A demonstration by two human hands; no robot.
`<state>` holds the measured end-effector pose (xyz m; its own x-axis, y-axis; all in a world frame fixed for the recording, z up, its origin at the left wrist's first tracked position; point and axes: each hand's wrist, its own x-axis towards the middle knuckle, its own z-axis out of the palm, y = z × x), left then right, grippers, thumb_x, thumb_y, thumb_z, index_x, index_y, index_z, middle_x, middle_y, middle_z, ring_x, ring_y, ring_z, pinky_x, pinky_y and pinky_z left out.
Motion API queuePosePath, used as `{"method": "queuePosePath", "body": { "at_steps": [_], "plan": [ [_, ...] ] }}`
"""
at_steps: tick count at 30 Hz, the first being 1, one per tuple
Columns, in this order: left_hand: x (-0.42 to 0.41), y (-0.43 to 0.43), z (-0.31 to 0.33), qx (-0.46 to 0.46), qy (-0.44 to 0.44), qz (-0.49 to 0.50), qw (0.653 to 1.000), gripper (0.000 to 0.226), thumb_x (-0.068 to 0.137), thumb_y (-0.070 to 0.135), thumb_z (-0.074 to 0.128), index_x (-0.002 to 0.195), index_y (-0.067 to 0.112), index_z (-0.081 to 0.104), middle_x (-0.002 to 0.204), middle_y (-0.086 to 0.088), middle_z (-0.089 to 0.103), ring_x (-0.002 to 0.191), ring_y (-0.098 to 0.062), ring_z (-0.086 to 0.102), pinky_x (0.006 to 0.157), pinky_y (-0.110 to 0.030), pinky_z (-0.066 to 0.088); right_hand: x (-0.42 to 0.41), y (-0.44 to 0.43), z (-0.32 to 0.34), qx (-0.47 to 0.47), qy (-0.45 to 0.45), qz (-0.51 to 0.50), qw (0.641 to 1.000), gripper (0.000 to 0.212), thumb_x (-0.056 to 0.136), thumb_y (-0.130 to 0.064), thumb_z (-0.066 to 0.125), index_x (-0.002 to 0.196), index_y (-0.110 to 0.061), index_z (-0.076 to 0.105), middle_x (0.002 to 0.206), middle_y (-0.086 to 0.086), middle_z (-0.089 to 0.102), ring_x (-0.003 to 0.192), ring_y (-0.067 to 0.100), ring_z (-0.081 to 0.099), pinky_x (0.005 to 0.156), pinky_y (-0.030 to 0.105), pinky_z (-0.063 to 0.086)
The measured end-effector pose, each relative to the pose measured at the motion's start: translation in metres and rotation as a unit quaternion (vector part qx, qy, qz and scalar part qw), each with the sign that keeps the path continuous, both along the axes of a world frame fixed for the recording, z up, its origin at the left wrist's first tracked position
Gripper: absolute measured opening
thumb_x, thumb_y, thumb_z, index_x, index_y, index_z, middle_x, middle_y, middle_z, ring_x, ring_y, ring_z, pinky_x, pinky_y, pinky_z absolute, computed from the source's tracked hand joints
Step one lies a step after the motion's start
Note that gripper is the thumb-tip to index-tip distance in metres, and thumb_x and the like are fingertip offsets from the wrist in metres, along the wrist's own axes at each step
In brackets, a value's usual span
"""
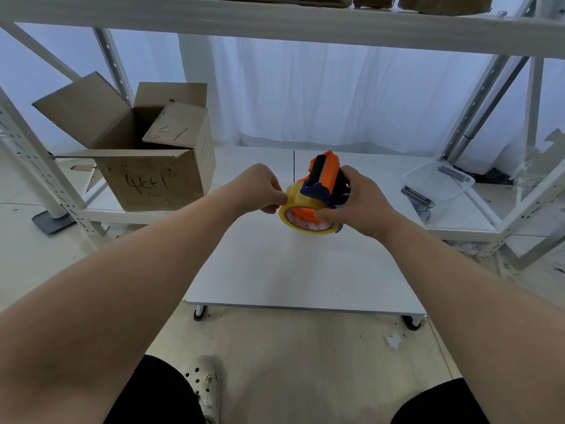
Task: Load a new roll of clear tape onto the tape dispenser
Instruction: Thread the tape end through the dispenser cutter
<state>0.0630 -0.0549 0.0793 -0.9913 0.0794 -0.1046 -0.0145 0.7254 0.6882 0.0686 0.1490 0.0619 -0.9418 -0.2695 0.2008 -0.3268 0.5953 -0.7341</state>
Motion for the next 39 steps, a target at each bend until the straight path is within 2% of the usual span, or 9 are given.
{"method": "queuePosePath", "body": {
  "at_steps": [8, 13, 16, 21, 26, 29, 34, 37, 39],
  "plan": [
    [0.004, 0.006, 0.001, -0.049, 0.022, -0.021, 0.998, 0.016, 0.083, 0.019, 0.06, 0.082, 0.003, 0.063, 0.065, -0.004, 0.059, 0.056, -0.013, 0.048, 0.05, -0.021, 0.037, 0.001, 0.004, -0.003, -0.032, -0.005, 0.009, 0.999, 0.063, 0.064, -0.019, 0.085, 0.117, -0.015, 0.052, 0.106, 0.0, 0.063, 0.099, 0.021, 0.062, 0.081, 0.028, 0.052],
    [0.001, 0.002, -0.003, -0.055, 0.039, -0.015, 0.998, 0.017, 0.083, 0.019, 0.061, 0.082, 0.002, 0.063, 0.066, -0.005, 0.062, 0.06, -0.014, 0.053, 0.056, -0.023, 0.044, -0.001, 0.008, -0.007, -0.035, -0.004, 0.009, 0.999, 0.064, 0.065, -0.017, 0.085, 0.119, -0.015, 0.052, 0.105, -0.003, 0.063, 0.096, 0.015, 0.06, 0.079, 0.024, 0.051],
    [-0.005, -0.02, -0.006, -0.007, 0.044, 0.028, 0.999, 0.015, 0.085, 0.015, 0.06, 0.086, 0.0, 0.063, 0.075, -0.011, 0.067, 0.065, -0.018, 0.061, 0.069, -0.03, 0.051, -0.001, 0.02, -0.009, -0.039, -0.003, -0.003, 0.999, 0.059, 0.065, -0.011, 0.084, 0.115, -0.016, 0.053, 0.1, -0.004, 0.063, 0.09, 0.012, 0.06, 0.07, 0.015, 0.049],
    [-0.004, -0.017, -0.006, 0.122, -0.005, -0.027, 0.992, 0.022, 0.092, 0.022, 0.058, 0.096, 0.002, 0.066, 0.093, -0.008, 0.07, 0.081, -0.015, 0.069, 0.075, -0.019, 0.056, -0.004, 0.026, -0.01, -0.052, -0.002, -0.012, 0.999, 0.063, 0.065, -0.012, 0.085, 0.118, -0.017, 0.053, 0.104, -0.004, 0.062, 0.089, 0.003, 0.059, 0.073, 0.013, 0.047],
    [-0.006, -0.006, -0.01, 0.113, -0.038, -0.041, 0.992, 0.026, 0.079, 0.027, 0.074, 0.092, 0.006, 0.067, 0.088, -0.006, 0.071, 0.083, -0.013, 0.07, 0.079, -0.022, 0.055, -0.004, 0.013, -0.012, -0.038, 0.018, 0.008, 0.999, 0.064, 0.065, -0.013, 0.084, 0.12, -0.016, 0.051, 0.1, -0.008, 0.06, 0.092, 0.011, 0.058, 0.071, 0.016, 0.047],
    [-0.007, -0.012, -0.013, 0.131, -0.053, -0.037, 0.989, 0.015, 0.08, 0.019, 0.073, 0.087, 0.006, 0.068, 0.086, -0.006, 0.072, 0.081, -0.012, 0.071, 0.078, -0.022, 0.054, -0.003, 0.009, -0.012, -0.027, 0.031, 0.014, 0.999, 0.064, 0.064, -0.013, 0.084, 0.12, -0.016, 0.051, 0.093, -0.019, 0.056, 0.089, 0.006, 0.056, 0.071, 0.02, 0.047],
    [-0.007, -0.015, -0.014, 0.122, -0.048, -0.03, 0.991, 0.009, 0.084, 0.013, 0.069, 0.087, 0.005, 0.07, 0.085, -0.007, 0.073, 0.078, -0.012, 0.071, 0.08, -0.023, 0.055, -0.001, 0.007, -0.011, -0.022, 0.039, 0.015, 0.999, 0.066, 0.064, -0.014, 0.085, 0.121, -0.016, 0.051, 0.091, -0.023, 0.052, 0.084, -0.006, 0.052, 0.07, 0.007, 0.038],
    [-0.005, -0.013, -0.014, 0.074, -0.029, -0.044, 0.996, 0.011, 0.087, 0.016, 0.064, 0.09, 0.006, 0.068, 0.084, -0.006, 0.071, 0.078, -0.012, 0.069, 0.079, -0.024, 0.054, -0.001, 0.007, -0.012, -0.026, 0.035, 0.016, 0.999, 0.066, 0.064, -0.014, 0.085, 0.121, -0.017, 0.051, 0.092, -0.023, 0.053, 0.085, -0.005, 0.053, 0.07, 0.006, 0.04],
    [-0.003, -0.012, -0.013, 0.047, -0.02, -0.058, 0.997, 0.011, 0.09, 0.016, 0.061, 0.09, 0.006, 0.066, 0.083, -0.004, 0.068, 0.08, -0.015, 0.066, 0.077, -0.023, 0.053, -0.002, 0.007, -0.013, -0.03, 0.024, 0.019, 0.999, 0.067, 0.065, -0.015, 0.085, 0.122, -0.017, 0.05, 0.093, -0.023, 0.053, 0.089, 0.002, 0.055, 0.073, 0.014, 0.047]
  ]
}}
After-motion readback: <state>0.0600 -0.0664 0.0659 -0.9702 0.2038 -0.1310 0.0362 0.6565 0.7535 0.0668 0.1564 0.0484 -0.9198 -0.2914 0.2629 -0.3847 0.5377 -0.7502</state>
